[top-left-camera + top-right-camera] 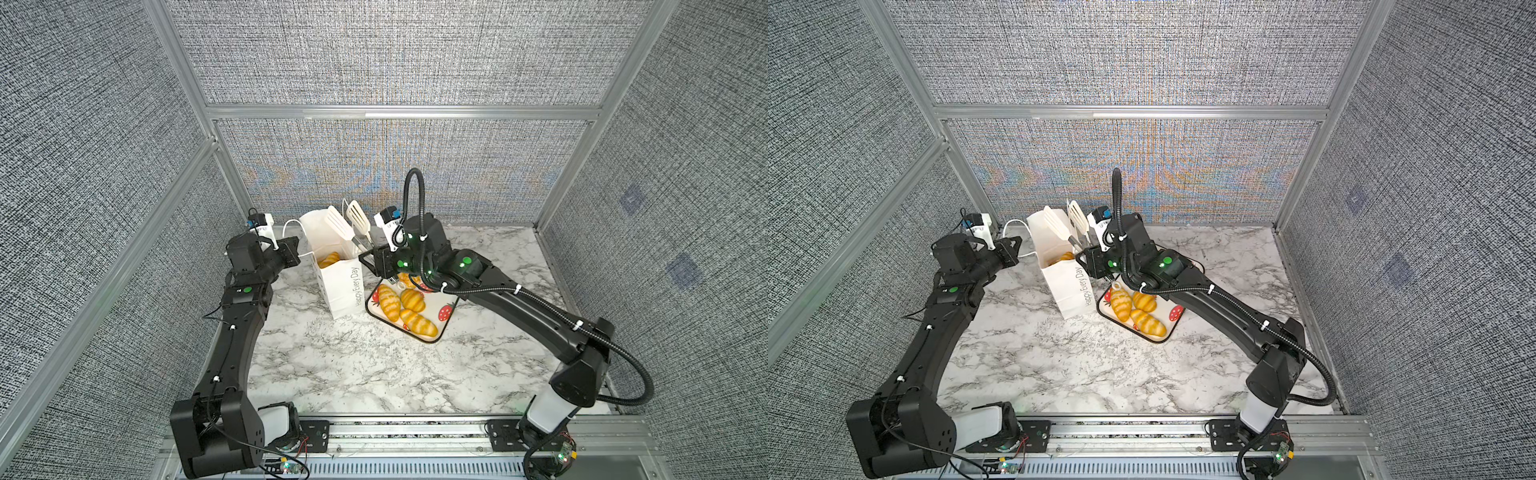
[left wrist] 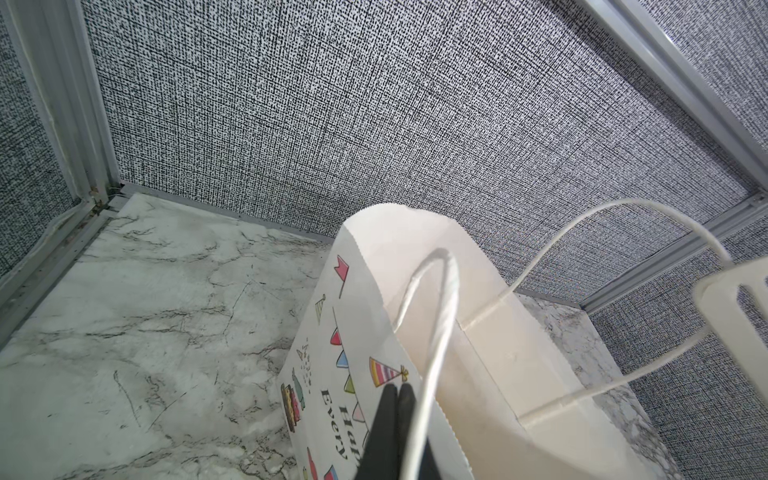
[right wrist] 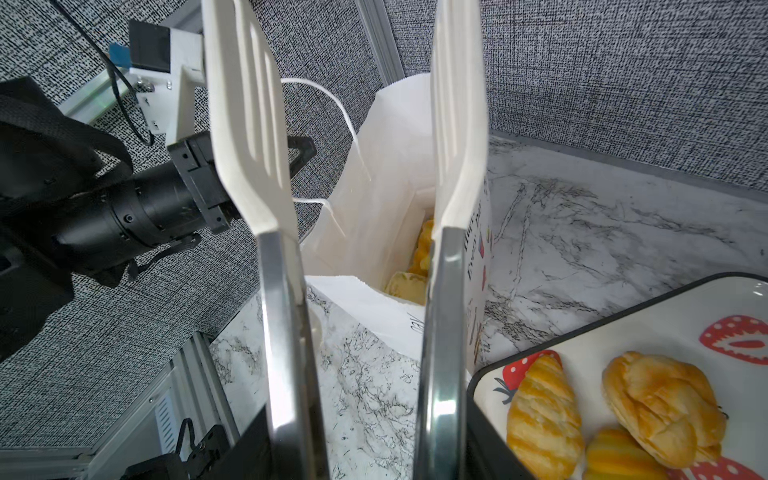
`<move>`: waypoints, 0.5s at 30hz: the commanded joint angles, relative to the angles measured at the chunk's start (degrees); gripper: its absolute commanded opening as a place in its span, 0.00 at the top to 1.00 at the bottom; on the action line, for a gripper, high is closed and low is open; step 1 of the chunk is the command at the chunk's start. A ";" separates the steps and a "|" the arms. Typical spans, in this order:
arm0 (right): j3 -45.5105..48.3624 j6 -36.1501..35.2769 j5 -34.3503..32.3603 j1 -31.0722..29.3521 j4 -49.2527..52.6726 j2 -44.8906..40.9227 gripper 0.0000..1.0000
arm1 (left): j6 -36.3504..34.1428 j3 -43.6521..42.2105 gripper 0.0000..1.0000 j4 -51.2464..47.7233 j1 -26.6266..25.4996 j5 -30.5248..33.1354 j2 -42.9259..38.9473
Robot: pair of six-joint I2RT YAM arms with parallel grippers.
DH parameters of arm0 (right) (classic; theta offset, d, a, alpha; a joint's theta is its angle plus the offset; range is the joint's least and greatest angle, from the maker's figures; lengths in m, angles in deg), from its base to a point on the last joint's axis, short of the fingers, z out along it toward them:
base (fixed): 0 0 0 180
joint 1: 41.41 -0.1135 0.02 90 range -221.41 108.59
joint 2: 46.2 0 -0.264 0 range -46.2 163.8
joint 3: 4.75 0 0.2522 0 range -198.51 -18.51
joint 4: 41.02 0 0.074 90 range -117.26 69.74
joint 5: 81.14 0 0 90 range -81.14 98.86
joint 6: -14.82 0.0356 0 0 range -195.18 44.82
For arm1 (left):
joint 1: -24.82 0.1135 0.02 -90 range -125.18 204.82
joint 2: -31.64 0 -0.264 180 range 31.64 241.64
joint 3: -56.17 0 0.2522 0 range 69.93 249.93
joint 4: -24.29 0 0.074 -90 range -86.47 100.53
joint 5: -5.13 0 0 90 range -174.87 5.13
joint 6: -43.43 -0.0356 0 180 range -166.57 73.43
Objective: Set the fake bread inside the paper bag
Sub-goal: 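Raise the open tongs from the bag and move them back over the tray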
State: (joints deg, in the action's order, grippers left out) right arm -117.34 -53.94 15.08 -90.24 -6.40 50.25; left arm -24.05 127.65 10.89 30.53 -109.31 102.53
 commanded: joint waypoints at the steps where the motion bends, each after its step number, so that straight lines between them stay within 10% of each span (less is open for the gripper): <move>1: -0.10 -0.76 -1.49 0.16 -0.54 -1.30 0.49 | -0.29 -0.32 1.00 1.49 0.09 -0.52 0.02; 15: 5.80 -0.54 -6.35 4.20 -0.13 -7.99 0.49 | -0.29 -0.31 1.00 1.44 0.09 -0.44 0.17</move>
State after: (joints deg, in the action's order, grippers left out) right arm -112.27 -54.73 10.58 -86.97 -5.57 43.36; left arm -24.05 127.65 10.89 30.53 -109.33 102.56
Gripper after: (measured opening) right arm 0.510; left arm 0.048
